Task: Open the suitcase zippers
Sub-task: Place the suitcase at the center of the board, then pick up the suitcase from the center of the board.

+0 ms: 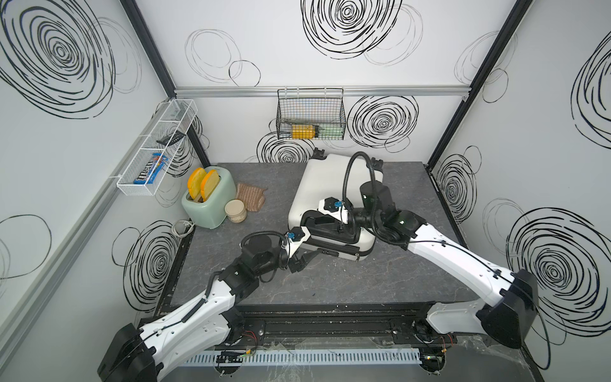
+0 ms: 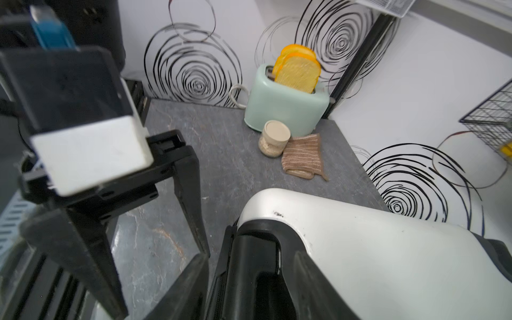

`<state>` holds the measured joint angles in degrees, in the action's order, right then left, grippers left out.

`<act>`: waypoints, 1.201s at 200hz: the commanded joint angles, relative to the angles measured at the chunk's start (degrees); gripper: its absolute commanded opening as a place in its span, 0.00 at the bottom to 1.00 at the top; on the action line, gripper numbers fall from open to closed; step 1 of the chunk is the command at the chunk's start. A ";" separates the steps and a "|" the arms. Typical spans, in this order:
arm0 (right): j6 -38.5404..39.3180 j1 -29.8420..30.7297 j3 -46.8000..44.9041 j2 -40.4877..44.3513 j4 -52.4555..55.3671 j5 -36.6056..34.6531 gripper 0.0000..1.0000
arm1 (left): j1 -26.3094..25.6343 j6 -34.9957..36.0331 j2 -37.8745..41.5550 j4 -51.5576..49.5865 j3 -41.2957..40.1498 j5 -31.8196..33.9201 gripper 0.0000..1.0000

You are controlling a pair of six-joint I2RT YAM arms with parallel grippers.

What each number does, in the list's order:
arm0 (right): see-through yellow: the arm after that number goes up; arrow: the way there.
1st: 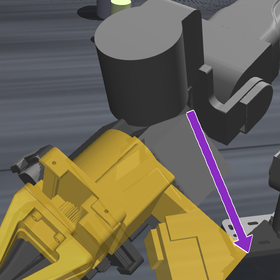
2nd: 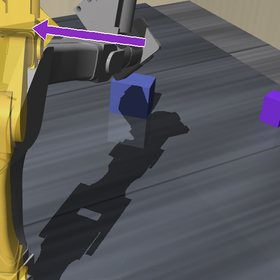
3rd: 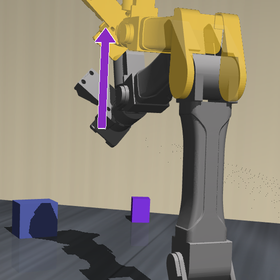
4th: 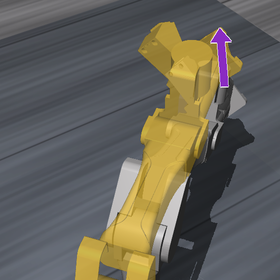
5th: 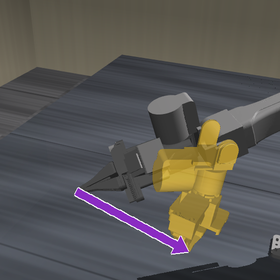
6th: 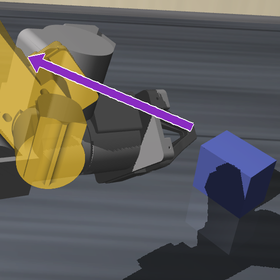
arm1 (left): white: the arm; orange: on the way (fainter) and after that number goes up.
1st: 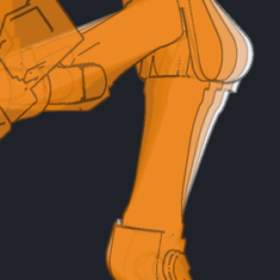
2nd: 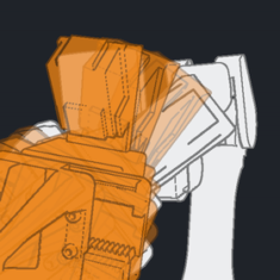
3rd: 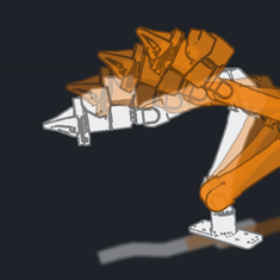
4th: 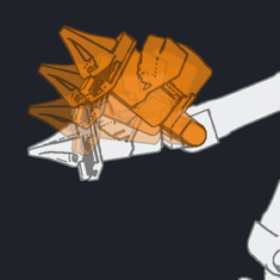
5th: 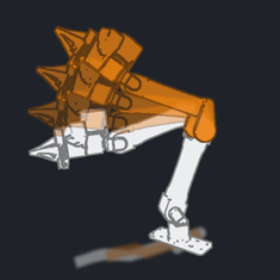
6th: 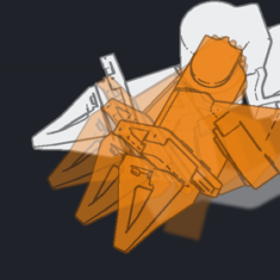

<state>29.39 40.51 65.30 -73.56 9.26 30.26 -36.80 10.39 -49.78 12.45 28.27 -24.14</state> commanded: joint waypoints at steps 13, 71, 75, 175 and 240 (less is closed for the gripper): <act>-8.00 -5.21 -7.74 8.71 -9.68 -0.28 0.59 | 1.46 16.84 -4.07 -21.96 10.86 -5.54 0.69; -17.06 -9.02 -21.54 24.51 -11.17 -12.24 0.63 | -0.79 33.97 -21.31 -43.80 34.23 -2.46 0.69; -17.16 -9.18 -21.97 25.36 -10.64 -12.75 0.63 | -1.17 34.74 -22.36 -44.69 35.57 -1.77 0.69; -17.79 -12.39 -27.45 36.09 -3.89 -19.96 0.64 | -9.48 41.02 -40.88 -53.81 53.81 11.37 0.63; -18.80 -12.75 -29.94 40.61 -3.93 -22.61 0.63 | -9.94 41.99 -47.04 -56.48 59.02 17.93 0.55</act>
<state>11.49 28.12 36.58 -34.65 5.48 9.19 -46.57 50.35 -95.24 -41.34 85.19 -9.65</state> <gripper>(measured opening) 0.637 0.556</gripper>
